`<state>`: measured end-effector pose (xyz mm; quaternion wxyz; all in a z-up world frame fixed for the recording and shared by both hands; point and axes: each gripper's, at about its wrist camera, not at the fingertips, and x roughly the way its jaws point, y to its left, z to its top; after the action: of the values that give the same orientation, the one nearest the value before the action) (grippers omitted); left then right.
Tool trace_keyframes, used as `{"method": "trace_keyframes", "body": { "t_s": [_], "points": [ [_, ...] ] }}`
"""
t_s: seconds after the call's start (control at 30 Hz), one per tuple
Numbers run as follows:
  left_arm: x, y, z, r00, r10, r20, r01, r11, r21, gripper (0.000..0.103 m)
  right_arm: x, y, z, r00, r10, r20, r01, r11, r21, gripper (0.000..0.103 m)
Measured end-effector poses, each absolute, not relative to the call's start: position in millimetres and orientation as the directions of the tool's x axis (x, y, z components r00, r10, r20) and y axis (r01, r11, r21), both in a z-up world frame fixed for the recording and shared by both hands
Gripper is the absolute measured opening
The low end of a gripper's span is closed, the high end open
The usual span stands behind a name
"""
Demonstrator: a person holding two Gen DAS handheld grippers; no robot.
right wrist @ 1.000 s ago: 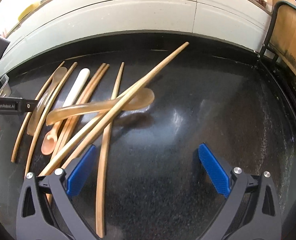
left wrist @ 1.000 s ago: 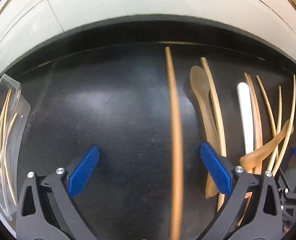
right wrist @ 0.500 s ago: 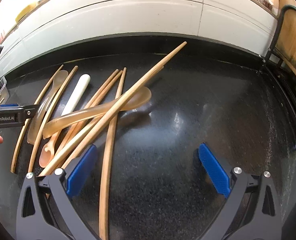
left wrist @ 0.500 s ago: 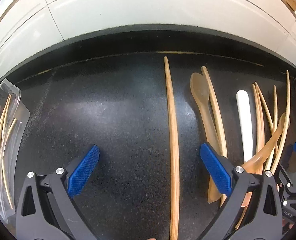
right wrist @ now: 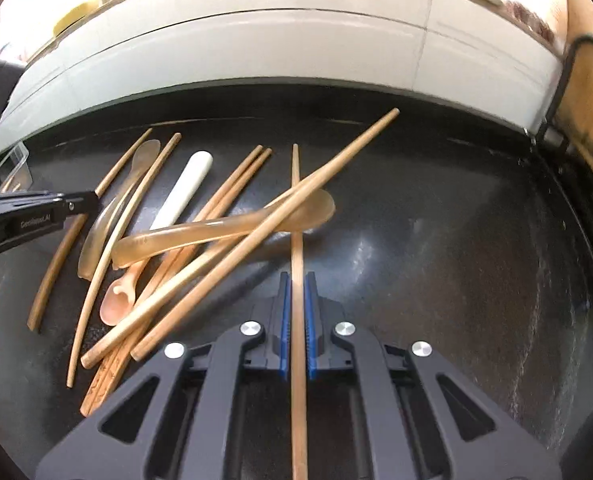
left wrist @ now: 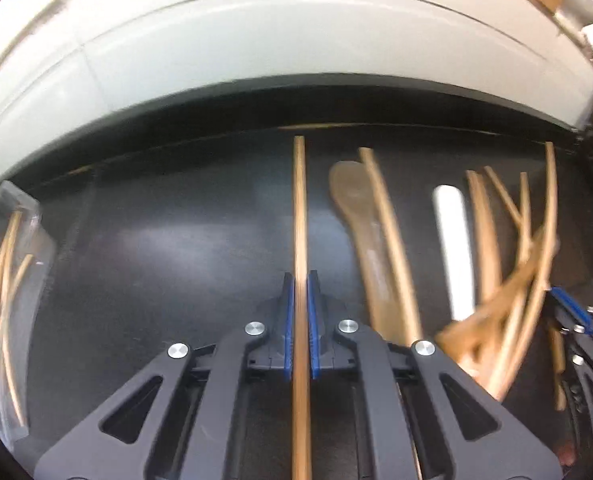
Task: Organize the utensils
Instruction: 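Close the left tool on a wooden chopstick while the right tool grasps another, then carry both held chopsticks over the clear plastic tray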
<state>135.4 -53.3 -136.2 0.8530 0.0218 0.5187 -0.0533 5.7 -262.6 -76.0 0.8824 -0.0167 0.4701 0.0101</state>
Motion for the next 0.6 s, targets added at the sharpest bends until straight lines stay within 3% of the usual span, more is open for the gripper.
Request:
{"method": "trace_keyframes", "body": {
  "t_s": [0.23,0.43,0.6],
  "points": [
    [114,-45,-107,0.438,-0.17,-0.883,0.144,0.982,-0.118,0.005,-14,-302,-59,0.521,-0.035,-0.853,0.112,0.993,0.028,0.007],
    [95,-43,-70,0.465,-0.237,-0.853,0.185,0.968,-0.169,0.005,-41,-325,-23,0.586,-0.065,-0.808,0.195,0.979,0.063,0.007],
    [77,-31,-30,0.462,-0.29,-0.838,0.226,0.952,-0.205,0.005,-57,-334,-4,0.61,0.068,-0.79,0.239,0.934,0.265,0.007]
  ]
}}
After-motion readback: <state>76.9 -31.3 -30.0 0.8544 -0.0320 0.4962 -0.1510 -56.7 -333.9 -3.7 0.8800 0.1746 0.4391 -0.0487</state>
